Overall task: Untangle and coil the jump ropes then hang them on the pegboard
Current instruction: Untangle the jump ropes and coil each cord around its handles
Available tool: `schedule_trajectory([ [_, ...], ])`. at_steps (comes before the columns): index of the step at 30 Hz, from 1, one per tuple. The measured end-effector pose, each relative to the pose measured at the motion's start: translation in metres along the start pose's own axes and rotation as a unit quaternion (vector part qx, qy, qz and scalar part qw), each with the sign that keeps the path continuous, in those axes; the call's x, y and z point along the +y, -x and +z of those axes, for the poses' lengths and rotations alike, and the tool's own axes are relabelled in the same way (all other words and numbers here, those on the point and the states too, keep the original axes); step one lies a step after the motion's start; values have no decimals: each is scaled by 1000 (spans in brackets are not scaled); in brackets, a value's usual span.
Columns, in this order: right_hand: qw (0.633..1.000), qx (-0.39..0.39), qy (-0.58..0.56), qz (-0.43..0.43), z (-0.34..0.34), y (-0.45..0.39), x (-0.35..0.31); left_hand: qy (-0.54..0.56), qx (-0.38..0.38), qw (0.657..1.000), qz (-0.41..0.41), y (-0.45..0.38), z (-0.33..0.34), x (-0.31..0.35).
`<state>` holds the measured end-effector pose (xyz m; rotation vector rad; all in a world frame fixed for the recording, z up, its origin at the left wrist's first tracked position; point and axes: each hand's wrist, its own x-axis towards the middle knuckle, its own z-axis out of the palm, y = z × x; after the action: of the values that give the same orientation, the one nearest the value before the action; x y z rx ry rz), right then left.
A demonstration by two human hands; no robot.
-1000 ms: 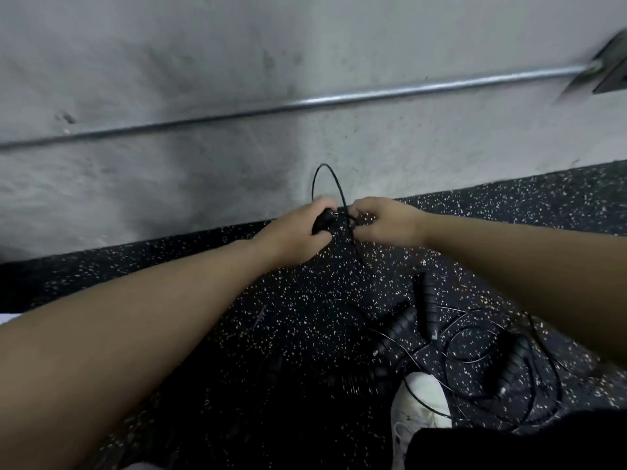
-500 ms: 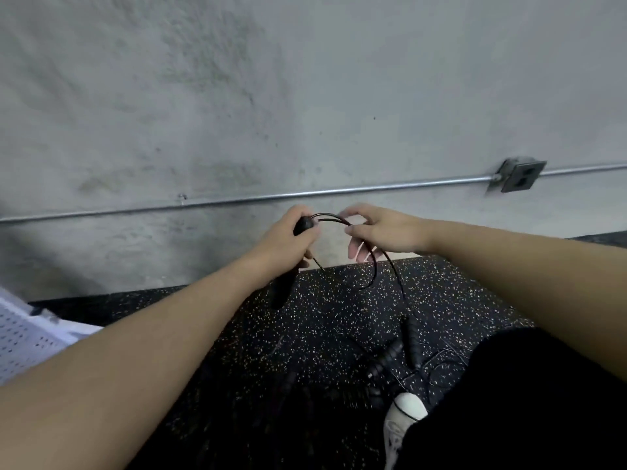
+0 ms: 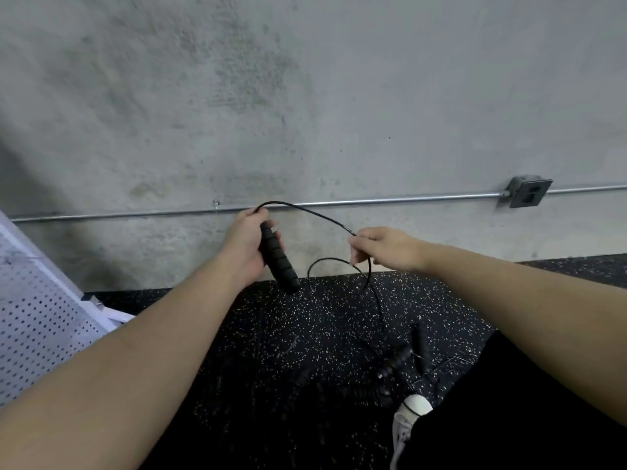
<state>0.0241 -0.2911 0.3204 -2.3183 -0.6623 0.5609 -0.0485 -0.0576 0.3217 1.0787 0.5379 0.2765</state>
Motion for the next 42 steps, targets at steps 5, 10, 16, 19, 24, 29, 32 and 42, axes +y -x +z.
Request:
schedule_trajectory([
  [5,966,36,-255,35,-5,-3,-12,-301,-39,948,94,9,3,-10],
  [10,853,44,-517,46,-16,-7,-30,-434,-216,861,156,32,33,-40],
  [16,767,58,-637,52,-21,-13,-30,-474,-322,807,144,36,60,-76],
  [19,749,97,-651,72,-30,-14,-20,-460,-329,814,133,38,67,-74],
  [24,819,129,-544,128,-42,-6,4,-455,-319,823,118,31,68,-69],
  [29,910,56,-374,171,-30,0,12,-351,-235,904,68,15,75,-68],
  [32,936,-5,-309,171,-18,-1,8,-306,-194,930,62,11,80,-67],
  [42,972,-123,-185,72,-16,1,4,-74,-55,995,-40,-21,73,-53],
])
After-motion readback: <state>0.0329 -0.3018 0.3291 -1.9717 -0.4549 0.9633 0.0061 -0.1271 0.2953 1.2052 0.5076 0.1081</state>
